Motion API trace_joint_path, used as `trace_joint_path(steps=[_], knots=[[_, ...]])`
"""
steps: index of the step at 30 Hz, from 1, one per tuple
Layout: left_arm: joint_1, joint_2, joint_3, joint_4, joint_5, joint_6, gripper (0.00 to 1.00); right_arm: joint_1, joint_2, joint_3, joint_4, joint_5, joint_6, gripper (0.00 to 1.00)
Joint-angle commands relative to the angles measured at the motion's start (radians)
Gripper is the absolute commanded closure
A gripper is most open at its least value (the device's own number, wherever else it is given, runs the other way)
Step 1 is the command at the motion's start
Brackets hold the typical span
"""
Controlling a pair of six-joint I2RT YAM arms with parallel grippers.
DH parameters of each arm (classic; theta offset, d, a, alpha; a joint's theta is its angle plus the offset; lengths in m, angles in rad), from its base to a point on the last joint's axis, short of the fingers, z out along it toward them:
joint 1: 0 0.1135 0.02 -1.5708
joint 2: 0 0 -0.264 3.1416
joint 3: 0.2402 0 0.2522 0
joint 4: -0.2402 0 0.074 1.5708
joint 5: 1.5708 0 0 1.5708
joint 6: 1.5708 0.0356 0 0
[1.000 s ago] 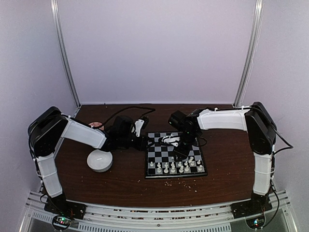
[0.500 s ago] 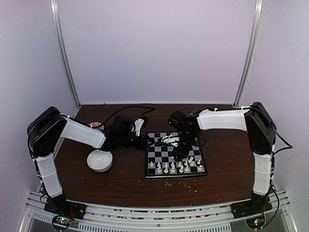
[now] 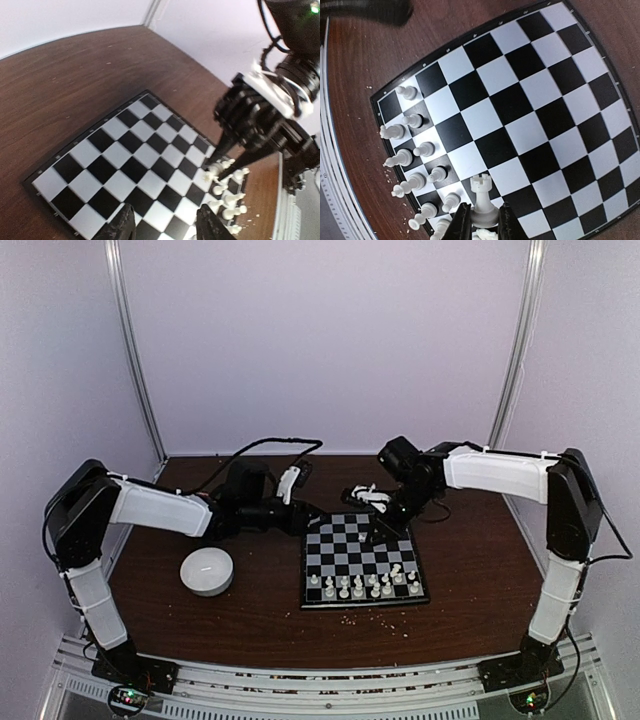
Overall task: Set up the chess pieces on the board
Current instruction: Pass from the right arm to the left
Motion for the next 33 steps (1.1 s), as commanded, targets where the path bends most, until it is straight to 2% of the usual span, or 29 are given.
trace_joint_path(steps=[1,5,8,14,21,29,33], knots=[[0.006,0.064,0.076,0.141,0.305,-0.087,0.58,-0.031,-0.074,-0.035,0.041,-0.143,-0.01,0.92],[0.005,0.16,0.125,0.29,0.437,-0.269,0.57,-0.032,-0.089,-0.046,0.056,-0.161,-0.008,0.92],[-0.001,0.194,0.145,0.331,0.454,-0.33,0.57,-0.032,-0.086,-0.036,0.05,-0.162,-0.006,0.92],[-0.012,0.223,0.177,0.249,0.437,-0.323,0.58,-0.033,-0.092,-0.029,0.052,-0.165,0.002,0.92],[-0.028,0.26,0.208,0.244,0.47,-0.335,0.61,-0.032,-0.086,-0.014,0.048,-0.173,0.006,0.91],[-0.041,0.291,0.247,0.219,0.485,-0.338,0.61,-0.032,-0.095,-0.015,0.05,-0.176,0.006,0.91],[-0.046,0.301,0.258,0.224,0.512,-0.342,0.66,-0.033,-0.098,-0.015,0.053,-0.171,0.009,0.91]])
